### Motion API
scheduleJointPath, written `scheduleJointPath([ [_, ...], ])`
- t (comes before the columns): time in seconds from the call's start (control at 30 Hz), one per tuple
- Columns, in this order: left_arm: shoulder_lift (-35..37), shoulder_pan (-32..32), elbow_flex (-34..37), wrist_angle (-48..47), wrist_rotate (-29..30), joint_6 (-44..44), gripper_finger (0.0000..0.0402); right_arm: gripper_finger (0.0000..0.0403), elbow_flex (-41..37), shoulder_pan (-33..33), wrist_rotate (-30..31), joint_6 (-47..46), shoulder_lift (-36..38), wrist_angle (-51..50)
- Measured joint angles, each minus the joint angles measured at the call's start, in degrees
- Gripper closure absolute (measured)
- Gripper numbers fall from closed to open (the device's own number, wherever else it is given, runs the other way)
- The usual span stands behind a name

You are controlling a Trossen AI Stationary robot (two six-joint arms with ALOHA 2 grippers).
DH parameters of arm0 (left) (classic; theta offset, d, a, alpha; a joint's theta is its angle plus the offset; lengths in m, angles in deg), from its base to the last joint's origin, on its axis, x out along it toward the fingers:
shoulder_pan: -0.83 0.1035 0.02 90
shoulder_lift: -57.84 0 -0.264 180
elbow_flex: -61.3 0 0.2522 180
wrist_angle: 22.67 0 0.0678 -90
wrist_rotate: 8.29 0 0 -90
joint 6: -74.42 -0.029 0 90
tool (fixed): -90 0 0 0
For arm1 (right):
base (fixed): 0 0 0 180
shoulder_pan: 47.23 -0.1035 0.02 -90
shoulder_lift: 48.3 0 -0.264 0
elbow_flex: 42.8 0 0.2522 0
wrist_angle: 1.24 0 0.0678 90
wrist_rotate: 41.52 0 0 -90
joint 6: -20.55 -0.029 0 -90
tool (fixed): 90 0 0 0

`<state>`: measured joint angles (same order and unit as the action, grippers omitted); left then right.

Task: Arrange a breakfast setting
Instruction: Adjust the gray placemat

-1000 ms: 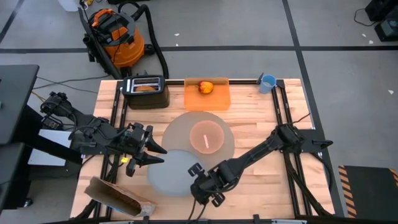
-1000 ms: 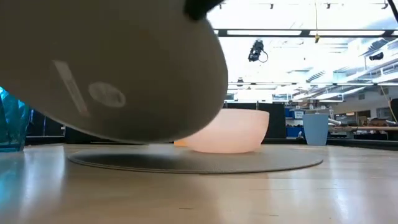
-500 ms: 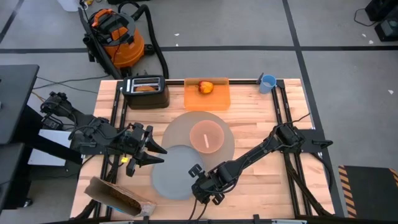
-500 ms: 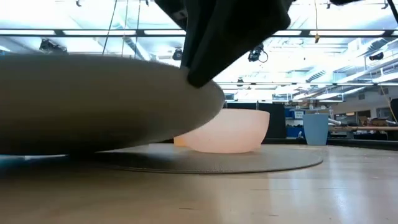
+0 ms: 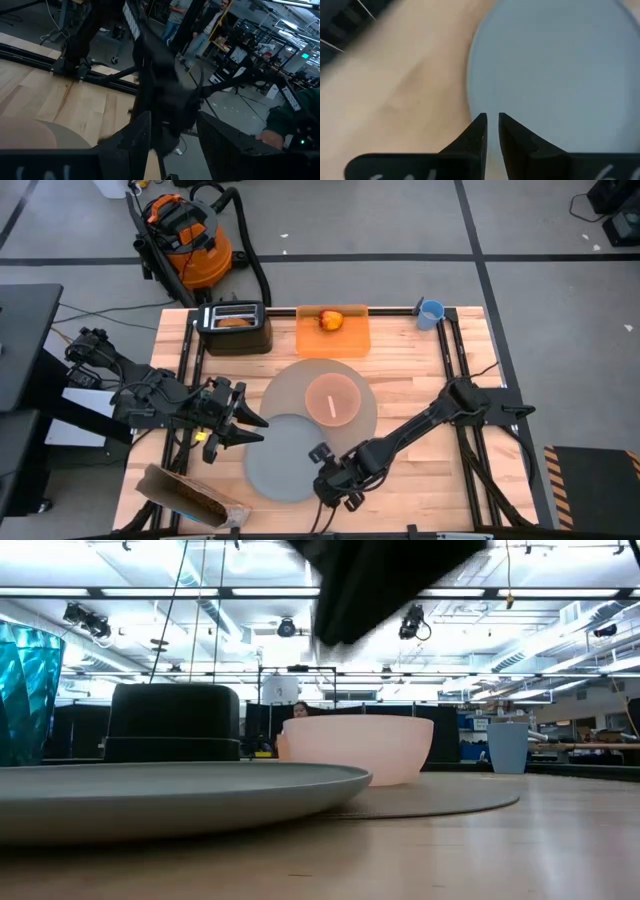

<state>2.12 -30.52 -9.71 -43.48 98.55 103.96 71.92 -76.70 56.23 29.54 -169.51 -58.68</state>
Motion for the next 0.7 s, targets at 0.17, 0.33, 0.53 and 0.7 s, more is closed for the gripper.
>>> scheduleJointPath([
  [0.17,-0.1,0.0,0.0,0.0,0.0,0.0,0.0235,0.0349,-4.2,-0.4,-2.3,-15.8,5.3,-5.4],
  [0.33,-0.2,0.0,0.0,0.0,0.0,0.0,0.0235,0.0349,-17.1,-1.9,5.0,-27.2,10.1,1.6],
  [0.53,-0.2,0.0,0.0,0.0,0.0,1.4,0.0235,0.0349,-33.1,-2.8,13.0,-40.4,14.4,16.1],
  [0.7,-1.4,-0.1,-0.1,1.9,0.0,1.3,0.0235,0.0349,-40.1,-1.5,19.5,-45.3,14.7,26.6],
])
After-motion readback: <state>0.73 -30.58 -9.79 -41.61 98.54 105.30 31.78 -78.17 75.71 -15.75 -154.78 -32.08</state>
